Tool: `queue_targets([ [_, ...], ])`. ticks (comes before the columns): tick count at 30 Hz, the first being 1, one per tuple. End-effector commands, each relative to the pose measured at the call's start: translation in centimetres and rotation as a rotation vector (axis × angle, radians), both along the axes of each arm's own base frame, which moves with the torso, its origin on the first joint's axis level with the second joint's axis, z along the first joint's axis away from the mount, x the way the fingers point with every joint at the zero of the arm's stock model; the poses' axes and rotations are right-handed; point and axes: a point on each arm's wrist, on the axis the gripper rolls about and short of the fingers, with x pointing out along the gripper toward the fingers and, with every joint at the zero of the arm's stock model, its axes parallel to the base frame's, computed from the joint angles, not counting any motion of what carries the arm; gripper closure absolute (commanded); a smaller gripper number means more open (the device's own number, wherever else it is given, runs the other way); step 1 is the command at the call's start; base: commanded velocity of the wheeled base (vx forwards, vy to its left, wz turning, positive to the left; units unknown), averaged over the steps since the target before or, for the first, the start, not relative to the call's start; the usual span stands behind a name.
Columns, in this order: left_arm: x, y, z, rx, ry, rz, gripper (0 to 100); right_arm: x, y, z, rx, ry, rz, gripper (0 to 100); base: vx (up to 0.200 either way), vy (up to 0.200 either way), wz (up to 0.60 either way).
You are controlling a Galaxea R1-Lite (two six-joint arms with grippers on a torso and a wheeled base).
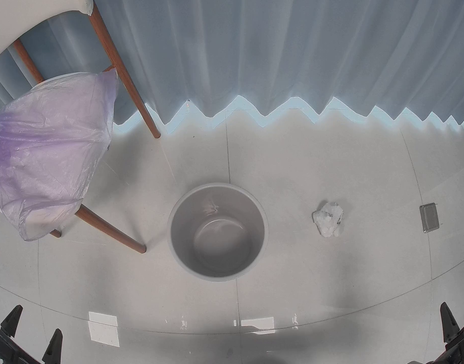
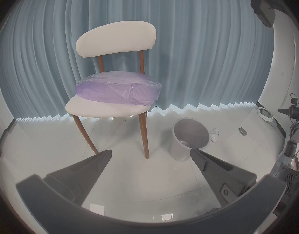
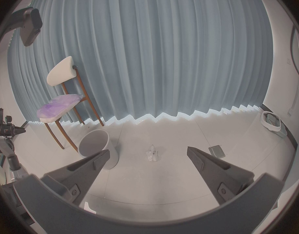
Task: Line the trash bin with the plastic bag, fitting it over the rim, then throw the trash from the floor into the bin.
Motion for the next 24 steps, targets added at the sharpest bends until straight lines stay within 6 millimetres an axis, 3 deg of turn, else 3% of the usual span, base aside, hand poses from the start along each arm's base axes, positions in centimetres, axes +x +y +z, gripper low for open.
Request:
queue_targets([
  [1, 0.0, 0.0, -0.5, 0.001, 0.000, -0.003, 0, 0.0, 0.0, -0.5, 0.000, 0.001, 0.002, 0, 0.000, 0.000, 0.00],
  [8, 0.0, 0.0, -0.4, 0.005, -0.016, 0.003, 0, 0.0, 0.0, -0.5, -0.002, -0.002, 0.003, 0, 0.000, 0.000, 0.00],
  [9, -0.2, 0.0, 1.9, 0.033, -0.241, -0.009, 0, 0.0, 0.0, -0.5, 0.000, -0.003, 0.003, 0, 0.000, 0.000, 0.00],
  [10, -0.3, -0.1, 2.2, 0.049, -0.270, -0.031, 0, 0.0, 0.0, -0.5, -0.002, -0.002, 0.003, 0, 0.000, 0.000, 0.00],
  [18, -0.6, -0.2, 3.0, 0.085, -0.307, -0.075, 0, 0.0, 0.0, -0.5, -0.002, -0.002, 0.003, 0, 0.000, 0.000, 0.00],
  [24, -1.5, -0.3, 6.0, 0.088, -0.262, -0.143, 0, 0.0, 0.0, -0.5, -0.002, -0.002, 0.003, 0, 0.000, 0.000, 0.00],
])
